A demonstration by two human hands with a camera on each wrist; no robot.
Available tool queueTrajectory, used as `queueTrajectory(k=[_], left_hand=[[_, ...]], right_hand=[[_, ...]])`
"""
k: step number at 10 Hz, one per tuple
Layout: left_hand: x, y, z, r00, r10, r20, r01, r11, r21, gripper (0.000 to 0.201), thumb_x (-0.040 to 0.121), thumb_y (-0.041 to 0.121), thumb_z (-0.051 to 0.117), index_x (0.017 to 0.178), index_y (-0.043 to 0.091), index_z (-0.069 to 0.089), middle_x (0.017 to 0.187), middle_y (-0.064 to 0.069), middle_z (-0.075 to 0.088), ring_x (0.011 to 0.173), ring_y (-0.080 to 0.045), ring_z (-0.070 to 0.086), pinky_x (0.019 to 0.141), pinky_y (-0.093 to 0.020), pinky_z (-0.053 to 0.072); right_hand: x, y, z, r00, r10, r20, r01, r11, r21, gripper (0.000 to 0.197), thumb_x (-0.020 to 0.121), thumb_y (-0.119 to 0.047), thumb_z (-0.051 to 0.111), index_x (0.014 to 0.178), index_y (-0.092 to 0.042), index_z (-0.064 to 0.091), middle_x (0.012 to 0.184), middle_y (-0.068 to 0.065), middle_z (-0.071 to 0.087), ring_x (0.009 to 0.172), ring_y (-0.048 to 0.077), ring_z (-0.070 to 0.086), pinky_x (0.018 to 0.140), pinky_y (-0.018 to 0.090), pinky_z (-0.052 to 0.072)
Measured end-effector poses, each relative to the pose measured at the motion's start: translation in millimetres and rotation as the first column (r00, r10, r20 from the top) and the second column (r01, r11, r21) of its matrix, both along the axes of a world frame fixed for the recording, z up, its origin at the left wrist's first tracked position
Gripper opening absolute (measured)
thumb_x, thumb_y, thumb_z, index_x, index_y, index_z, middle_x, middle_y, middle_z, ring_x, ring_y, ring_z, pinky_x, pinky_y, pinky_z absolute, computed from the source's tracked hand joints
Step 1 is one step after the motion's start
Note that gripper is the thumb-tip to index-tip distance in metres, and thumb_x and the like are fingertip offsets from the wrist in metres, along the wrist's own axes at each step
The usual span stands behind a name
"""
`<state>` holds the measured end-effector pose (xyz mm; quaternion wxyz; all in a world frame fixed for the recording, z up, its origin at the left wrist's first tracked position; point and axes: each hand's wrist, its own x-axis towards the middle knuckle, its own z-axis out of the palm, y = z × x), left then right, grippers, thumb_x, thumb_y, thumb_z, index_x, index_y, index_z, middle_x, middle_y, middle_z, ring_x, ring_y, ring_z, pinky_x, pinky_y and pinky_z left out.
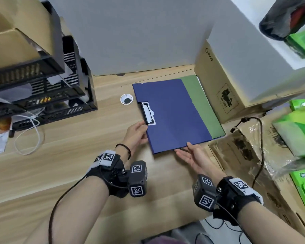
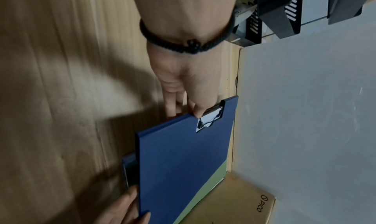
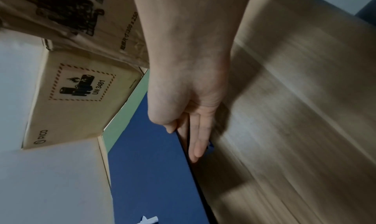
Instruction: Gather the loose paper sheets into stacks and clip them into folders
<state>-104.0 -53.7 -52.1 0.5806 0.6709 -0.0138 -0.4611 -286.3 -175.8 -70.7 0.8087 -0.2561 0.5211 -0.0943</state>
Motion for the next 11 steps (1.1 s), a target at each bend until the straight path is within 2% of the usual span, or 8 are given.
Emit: queueTrajectory(k=[1,3,4,6,7,9,10,11], left_hand=[[-2,-14,-2,1.000,-0.005,0.023,0.005,1.000,0.029,0.041,0.096,0.005,0.049,0.130,0.026,0.041,0.096,-0.001,0.064,0.079,-0.011,0.060,0.059,-0.018,0.053],[-7,-43,-15,0.997,-0.018,0.070,0.014,0.998,0.059,0.051,0.095,-0.004,0.046,0.141,0.018,0.040,0.104,-0.008,0.058,0.078,-0.008,0.059,0.056,-0.015,0.055],[-8,-54,-24,0.990,-0.057,0.129,0.043,0.993,0.111,0.057,0.091,-0.006,0.050,0.141,0.019,0.041,0.084,0.002,0.057,0.075,-0.007,0.059,0.068,-0.022,0.057],[-4,-65,-36,0.973,-0.142,0.181,0.115,0.981,0.154,0.062,0.089,-0.003,0.056,0.143,0.024,0.040,0.077,0.003,0.048,0.067,-0.010,0.052,0.061,-0.016,0.055],[-3,-72,-42,0.962,-0.175,0.208,0.138,0.973,0.183,0.063,0.087,-0.004,0.056,0.141,0.024,0.042,0.071,0.002,0.046,0.062,-0.012,0.050,0.062,-0.023,0.055],[-11,-71,-41,0.933,-0.274,0.234,0.226,0.951,0.213,0.072,0.080,-0.007,0.057,0.143,0.022,0.038,0.067,0.000,0.057,0.065,-0.018,0.057,0.078,-0.041,0.056],[-9,-56,-36,0.907,-0.360,0.220,0.317,0.925,0.210,0.069,0.082,-0.008,0.054,0.143,0.020,0.037,0.073,0.003,0.058,0.071,-0.010,0.057,0.084,-0.033,0.052],[0,-18,-32,0.941,-0.310,0.134,0.285,0.942,0.177,0.049,0.089,-0.004,0.048,0.136,0.012,0.042,0.079,-0.001,0.060,0.066,-0.013,0.058,0.062,-0.020,0.053]], right_hand=[[1,-16,-6,0.998,0.016,-0.059,-0.015,1.000,0.015,0.024,0.104,-0.012,0.038,0.117,0.002,0.052,0.083,0.018,0.075,0.072,0.026,0.075,0.057,0.030,0.060],[0,-35,-19,0.966,0.143,-0.218,-0.138,0.990,0.039,0.037,0.105,-0.027,0.037,0.108,0.005,0.056,0.077,0.016,0.075,0.067,0.026,0.075,0.053,0.029,0.059],[-5,-43,-25,0.942,0.181,-0.281,-0.188,0.982,0.003,0.040,0.104,-0.030,0.040,0.094,0.004,0.059,0.077,0.016,0.073,0.060,0.022,0.074,0.050,0.029,0.059],[-6,-53,-31,0.923,0.141,-0.357,-0.175,0.982,-0.066,0.040,0.103,-0.030,0.043,0.082,0.001,0.059,0.062,0.016,0.066,0.055,0.025,0.072,0.048,0.030,0.058],[-7,-54,-30,0.924,0.142,-0.355,-0.170,0.984,-0.048,0.041,0.104,-0.029,0.040,0.082,0.000,0.059,0.056,0.013,0.066,0.053,0.023,0.071,0.048,0.031,0.059],[-9,-44,-25,0.928,0.111,-0.356,-0.150,0.985,-0.084,0.039,0.105,-0.030,0.037,0.084,-0.003,0.056,0.072,0.017,0.067,0.052,0.021,0.071,0.049,0.029,0.059],[-8,-32,-20,0.940,0.130,-0.315,-0.156,0.986,-0.058,0.037,0.104,-0.029,0.038,0.080,-0.006,0.053,0.059,0.011,0.061,0.047,0.021,0.068,0.045,0.029,0.057],[-3,-9,-12,0.914,0.306,-0.266,-0.320,0.947,-0.008,0.037,0.103,-0.030,0.041,0.080,-0.006,0.055,0.051,0.008,0.060,0.046,0.024,0.066,0.043,0.030,0.056]])
